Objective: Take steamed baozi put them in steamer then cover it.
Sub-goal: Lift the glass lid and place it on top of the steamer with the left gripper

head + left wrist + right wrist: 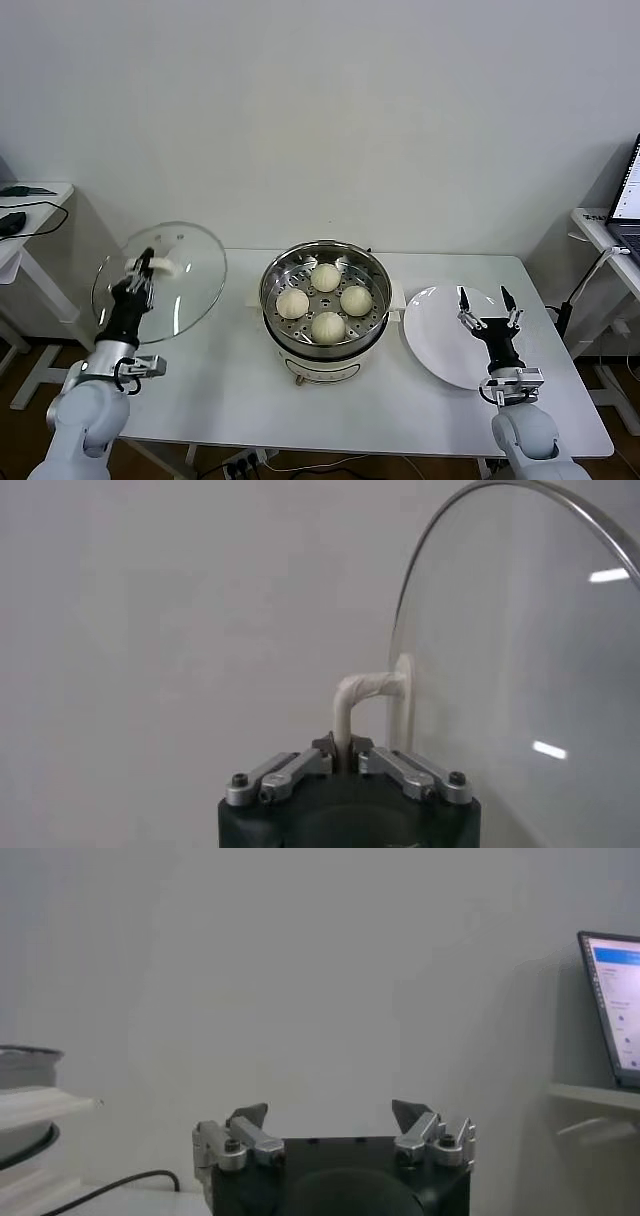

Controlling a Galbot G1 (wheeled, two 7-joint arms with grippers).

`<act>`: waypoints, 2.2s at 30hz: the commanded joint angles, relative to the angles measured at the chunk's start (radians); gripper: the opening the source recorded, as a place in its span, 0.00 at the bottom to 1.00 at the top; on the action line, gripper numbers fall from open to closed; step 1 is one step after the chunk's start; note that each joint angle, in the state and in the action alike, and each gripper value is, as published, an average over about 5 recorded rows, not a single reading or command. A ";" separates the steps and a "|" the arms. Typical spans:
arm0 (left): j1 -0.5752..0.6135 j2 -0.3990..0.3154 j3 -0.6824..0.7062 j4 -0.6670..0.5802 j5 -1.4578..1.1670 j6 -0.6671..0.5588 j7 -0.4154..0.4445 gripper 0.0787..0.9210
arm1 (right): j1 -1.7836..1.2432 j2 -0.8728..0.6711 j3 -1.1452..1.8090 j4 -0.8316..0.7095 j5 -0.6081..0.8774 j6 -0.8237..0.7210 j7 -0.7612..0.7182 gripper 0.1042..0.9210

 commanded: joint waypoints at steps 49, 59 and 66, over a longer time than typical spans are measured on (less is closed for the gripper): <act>-0.293 -0.395 0.741 0.197 0.610 0.523 0.352 0.14 | 0.011 0.023 0.014 -0.063 -0.017 -0.002 0.000 0.88; -0.301 -0.392 0.727 0.215 0.607 0.518 0.357 0.14 | 0.017 0.021 0.013 -0.070 -0.015 0.006 -0.001 0.88; -0.302 -0.383 0.722 0.212 0.599 0.523 0.376 0.14 | 0.019 0.025 0.012 -0.075 -0.017 0.017 -0.003 0.88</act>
